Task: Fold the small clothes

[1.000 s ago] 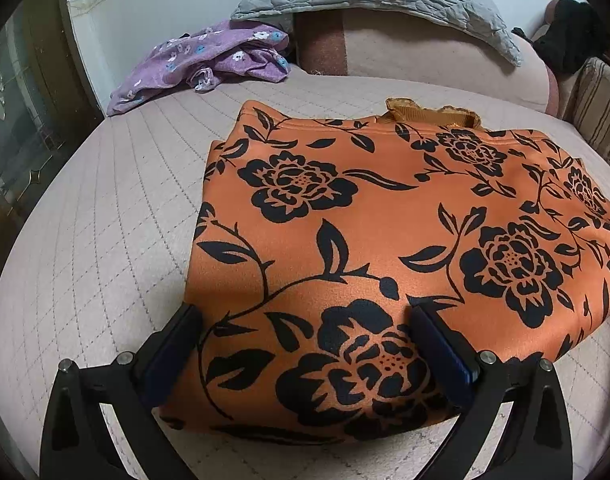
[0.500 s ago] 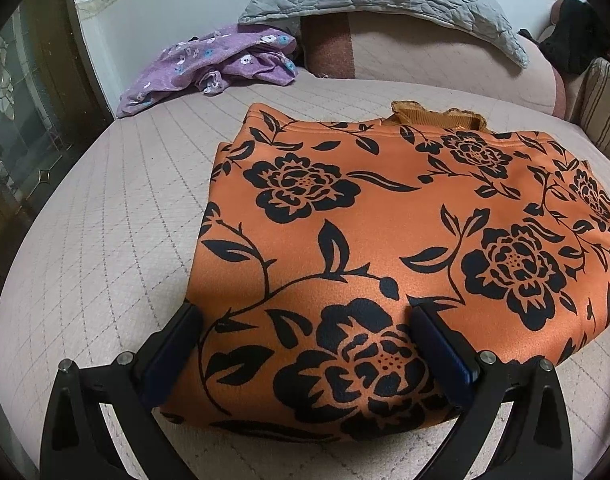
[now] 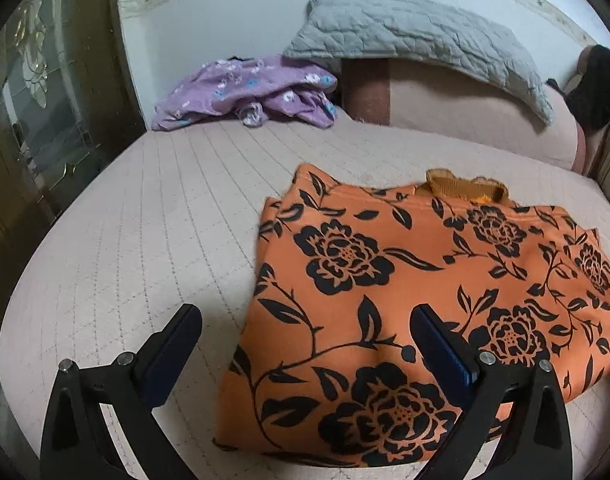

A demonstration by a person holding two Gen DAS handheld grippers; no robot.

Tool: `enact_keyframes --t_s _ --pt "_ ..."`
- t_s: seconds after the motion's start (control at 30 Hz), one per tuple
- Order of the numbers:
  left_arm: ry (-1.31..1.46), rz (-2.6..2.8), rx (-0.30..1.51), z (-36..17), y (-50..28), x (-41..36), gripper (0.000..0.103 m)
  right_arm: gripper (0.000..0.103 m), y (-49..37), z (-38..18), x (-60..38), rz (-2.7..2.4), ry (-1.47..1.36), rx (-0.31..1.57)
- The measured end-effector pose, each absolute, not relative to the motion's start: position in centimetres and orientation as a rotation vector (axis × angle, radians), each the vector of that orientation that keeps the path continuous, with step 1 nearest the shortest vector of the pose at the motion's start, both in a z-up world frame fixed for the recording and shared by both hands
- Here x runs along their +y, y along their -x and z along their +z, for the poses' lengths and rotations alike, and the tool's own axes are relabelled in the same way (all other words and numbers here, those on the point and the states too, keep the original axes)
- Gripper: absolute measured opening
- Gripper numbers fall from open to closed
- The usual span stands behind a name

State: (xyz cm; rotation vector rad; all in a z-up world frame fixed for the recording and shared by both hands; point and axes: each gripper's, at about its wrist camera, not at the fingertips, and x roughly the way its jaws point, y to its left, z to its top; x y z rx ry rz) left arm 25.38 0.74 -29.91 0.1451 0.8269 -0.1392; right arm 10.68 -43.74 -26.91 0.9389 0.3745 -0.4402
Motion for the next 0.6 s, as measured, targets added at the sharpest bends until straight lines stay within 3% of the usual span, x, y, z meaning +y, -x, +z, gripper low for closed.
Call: enact_keyframes --t_s 0.13,0.27,0.33,0.53,0.6 --pt "-0.21 -0.162 0.841 -30.5 -25.2 -1.0 0.103 0.067 -14.4 -29.0 -41.4 -0.28 -0.911 0.511" --pt "-0.364 -0.161 0.901 -32.8 -25.1 -2.9 0.103 0.059 -17.6 -33.8 -41.3 -0.31 -0.963 0.77" --pt "-0.364 -0.159 0.925 -33.4 -25.3 -3.1 0.103 0.052 -17.9 -33.8 -41.5 -0.329 -0.959 0.785" --pt "-0.266 -0.187 0.946 -32.8 -26.5 -2.7 0.103 0.055 -21.2 -30.0 -42.9 -0.344 -0.804 0.736" --pt "-0.262 -0.193 0.953 -32.9 -26.8 -2.8 0.103 0.074 -22.6 -29.5 -45.2 -0.374 -0.784 0.713"
